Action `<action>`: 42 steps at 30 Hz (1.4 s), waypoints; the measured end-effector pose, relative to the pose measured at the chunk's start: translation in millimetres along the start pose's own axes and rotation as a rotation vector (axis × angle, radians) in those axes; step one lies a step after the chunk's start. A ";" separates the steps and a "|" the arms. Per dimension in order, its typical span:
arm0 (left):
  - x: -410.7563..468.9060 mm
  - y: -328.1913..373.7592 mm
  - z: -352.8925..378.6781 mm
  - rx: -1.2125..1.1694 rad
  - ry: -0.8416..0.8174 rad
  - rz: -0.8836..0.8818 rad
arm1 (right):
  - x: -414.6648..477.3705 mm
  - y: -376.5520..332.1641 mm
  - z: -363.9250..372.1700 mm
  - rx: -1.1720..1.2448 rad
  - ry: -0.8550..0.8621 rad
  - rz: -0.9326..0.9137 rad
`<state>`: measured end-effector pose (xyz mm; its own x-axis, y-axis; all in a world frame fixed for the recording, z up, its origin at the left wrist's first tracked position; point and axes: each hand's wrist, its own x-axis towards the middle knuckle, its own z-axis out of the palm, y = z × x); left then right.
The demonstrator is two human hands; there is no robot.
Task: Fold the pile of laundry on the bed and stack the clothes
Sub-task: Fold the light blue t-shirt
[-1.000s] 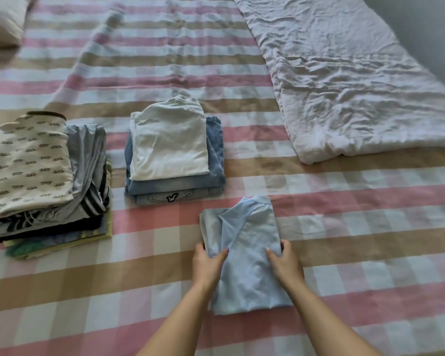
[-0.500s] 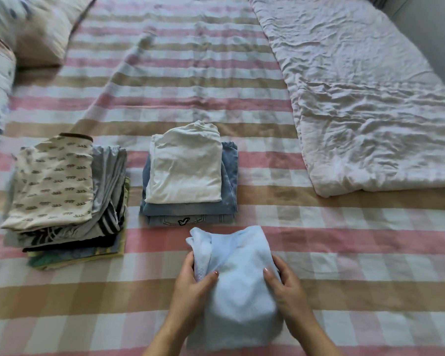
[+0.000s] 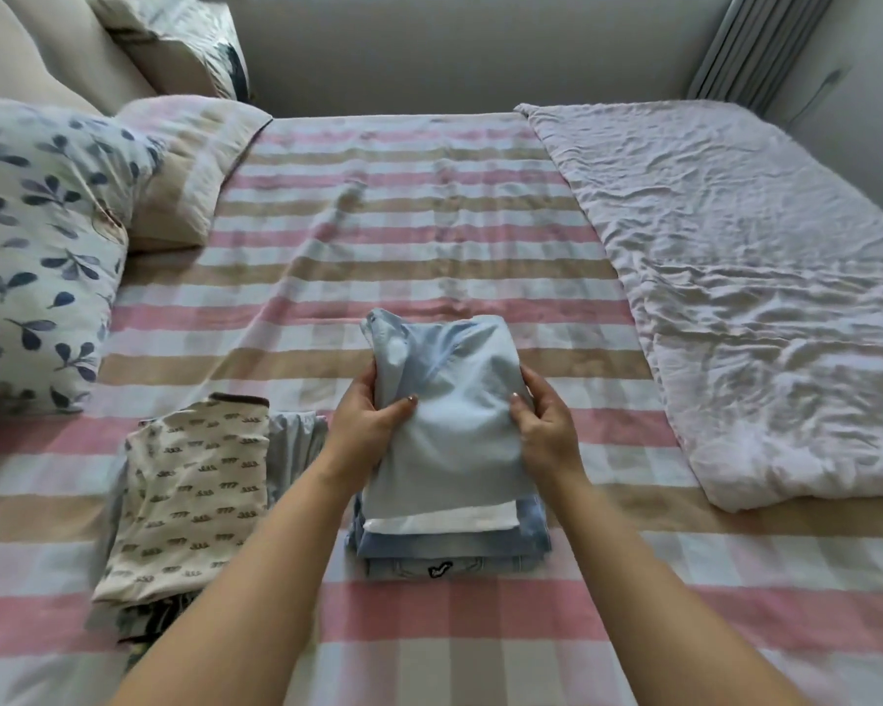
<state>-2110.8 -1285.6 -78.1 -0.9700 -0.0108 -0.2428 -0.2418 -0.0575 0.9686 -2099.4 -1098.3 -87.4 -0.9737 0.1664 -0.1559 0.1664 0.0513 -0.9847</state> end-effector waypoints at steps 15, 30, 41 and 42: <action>-2.1 -85.7 -11.0 0.538 0.098 -0.169 | -16.5 99.7 0.3 -0.356 0.075 0.196; 27.0 -140.0 26.2 1.465 -0.077 0.176 | 20.1 145.0 30.1 -1.221 -0.245 -0.150; 4.7 -130.4 -10.4 0.790 0.346 -0.058 | 8.9 126.8 -0.9 -0.833 0.118 0.063; 4.6 -133.7 -15.5 0.696 0.318 -0.177 | 9.9 127.8 -3.4 -0.783 0.096 0.198</action>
<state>-2082.6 -1293.4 -209.5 -0.8875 -0.3515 -0.2979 -0.4535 0.5524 0.6994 -2087.3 -1086.7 -214.6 -0.9029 0.3270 -0.2791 0.4299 0.6799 -0.5941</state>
